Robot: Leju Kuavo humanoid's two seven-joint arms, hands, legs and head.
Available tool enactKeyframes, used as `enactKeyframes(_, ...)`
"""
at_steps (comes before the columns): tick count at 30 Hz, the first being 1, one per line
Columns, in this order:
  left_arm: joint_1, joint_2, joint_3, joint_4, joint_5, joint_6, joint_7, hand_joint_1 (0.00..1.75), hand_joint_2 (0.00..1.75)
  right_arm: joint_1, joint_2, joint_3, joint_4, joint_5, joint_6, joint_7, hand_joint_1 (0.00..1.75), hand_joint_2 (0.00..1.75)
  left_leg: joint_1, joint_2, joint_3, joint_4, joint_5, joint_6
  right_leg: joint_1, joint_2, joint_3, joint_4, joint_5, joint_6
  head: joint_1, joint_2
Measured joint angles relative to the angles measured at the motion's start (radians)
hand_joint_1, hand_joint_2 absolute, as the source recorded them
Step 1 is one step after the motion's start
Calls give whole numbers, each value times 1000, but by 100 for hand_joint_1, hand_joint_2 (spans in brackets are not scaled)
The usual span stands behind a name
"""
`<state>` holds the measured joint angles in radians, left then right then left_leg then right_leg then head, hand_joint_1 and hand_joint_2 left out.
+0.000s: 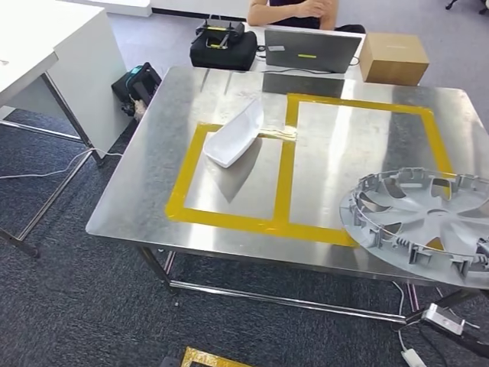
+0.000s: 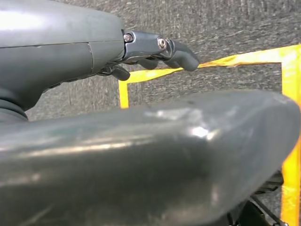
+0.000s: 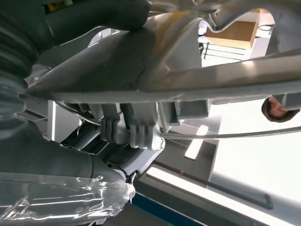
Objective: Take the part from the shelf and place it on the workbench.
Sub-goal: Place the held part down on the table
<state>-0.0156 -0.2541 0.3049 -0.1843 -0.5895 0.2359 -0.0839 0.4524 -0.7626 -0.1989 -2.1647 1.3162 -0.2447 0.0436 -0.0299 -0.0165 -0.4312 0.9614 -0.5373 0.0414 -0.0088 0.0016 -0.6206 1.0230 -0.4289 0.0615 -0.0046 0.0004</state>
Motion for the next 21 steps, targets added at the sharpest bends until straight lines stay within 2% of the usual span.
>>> enactKeyframes(2, -4, 0, 0, 0, -4, 0, 1, 0, 0, 0, 5, 1, 0, 4, 0, -1, 175, 175, -1, 1, 11, 4, -9, -9, 1, 3, 15, -4, -3, -15, 0, 0)
enactKeyframes(3, -5, -1, 0, 0, -6, 1, 2, 0, 0, 0, 7, 3, 0, 8, 0, -1, 175, 175, -1, 2, 10, 16, -10, -14, -2, 4, 22, -7, -1, -21, 0, 0)
enactKeyframes(4, -7, -1, 0, 0, -7, 2, 4, 0, 0, -1, 10, 5, 1, 12, 0, -1, 175, 175, -1, 3, -6, 45, -15, -20, -5, 4, 28, -10, 0, -25, -1, 0)
enactKeyframes(5, -9, -1, 0, 0, -7, 3, 7, 0, 0, -2, 13, 10, 2, 18, 0, 0, 175, 175, 1, 3, -36, 93, -28, -27, -8, 4, 32, -13, 0, -28, -2, 0)
enactKeyframes(8, -10, -1, 2, 0, -6, 4, 20, 0, 0, -12, 36, 38, 19, 50, -7, 8, 175, 175, 12, 4, -172, 275, -100, -45, -15, 5, 38, -16, -10, -32, -4, 0)
enactKeyframes(9, -9, 0, 3, 0, -4, 4, 24, 0, 0, -15, 49, 56, 32, 62, -16, 15, 175, 175, 15, 4, -203, 298, -106, -49, -17, 6, 43, -16, -16, -31, -4, 0)
enactKeyframes(10, -8, 0, 4, 0, -3, 5, 27, 0, 0, -17, 62, 74, 46, 72, -26, 23, 175, 175, 18, 4, -219, 292, -90, -52, -19, 6, 51, -16, -22, -30, -4, 0)
enactKeyframes(11, -8, 1, 5, 0, -3, 6, 31, 0, 0, -20, 78, 98, 64, 85, -40, 35, 175, 175, 20, 4, -216, 247, -44, -53, -22, 6, 61, -16, -29, -27, -4, 0)
enactKeyframes(12, -8, 1, 5, 0, -4, 8, 34, 0, 0, -27, 92, 123, 82, 97, -53, 46, 175, 175, 22, 5, -202, 182, 16, -54, -25, 6, 70, -17, -37, -23, -4, 0)
enactKeyframes(13, -7, 2, 5, 0, -6, 9, 36, 0, 0, -35, 105, 150, 100, 109, -63, 57, 175, 175, 23, 6, -188, 117, 63, -55, -26, 7, 80, -16, -44, -17, -6, 0)
enactKeyframes(14, -8, 2, 6, 0, -8, 9, 39, 0, 0, -43, 118, 180, 119, 119, -72, 68, 175, 175, 23, 7, -176, 65, 95, -53, -27, 8, 86, -16, -50, -11, -8, 0)
enactKeyframes(15, -8, 2, 6, 0, -10, 10, 41, 0, 0, -50, 127, 204, 135, 123, -77, 74, 175, 175, 23, 7, -171, 38, 111, -51, -26, 10, 88, -18, -54, -5, -10, 0)
enactKeyframes(16, -9, 1, 6, 0, -12, 12, 43, 0, 0, -57, 136, 229, 153, 124, -79, 78, 175, 175, 24, 7, -170, 29, 113, -52, -24, 10, 89, -18, -59, -5, -11, 0)
enactKeyframes(19, -10, 0, 7, 0, -20, 16, 48, 0, 0, -79, 163, 282, 197, 121, -80, 84, 175, 175, 28, 5, -168, 25, 130, -54, -20, 9, 87, -24, -64, -39, -7, 0)
enactKeyframes(20, -11, 0, 7, 0, -21, 17, 48, 0, 0, -86, 173, 299, 211, 122, -80, 86, 175, 175, 27, 4, -167, 25, 129, -50, -19, 8, 90, -28, -62, -46, -6, 0)
enactKeyframes(21, -12, 0, 7, 0, -22, 17, 48, 0, 0, -92, 183, 316, 225, 121, -81, 88, 175, 175, 26, 3, -167, 25, 127, -47, -19, 7, 93, -32, -60, -43, -5, 0)
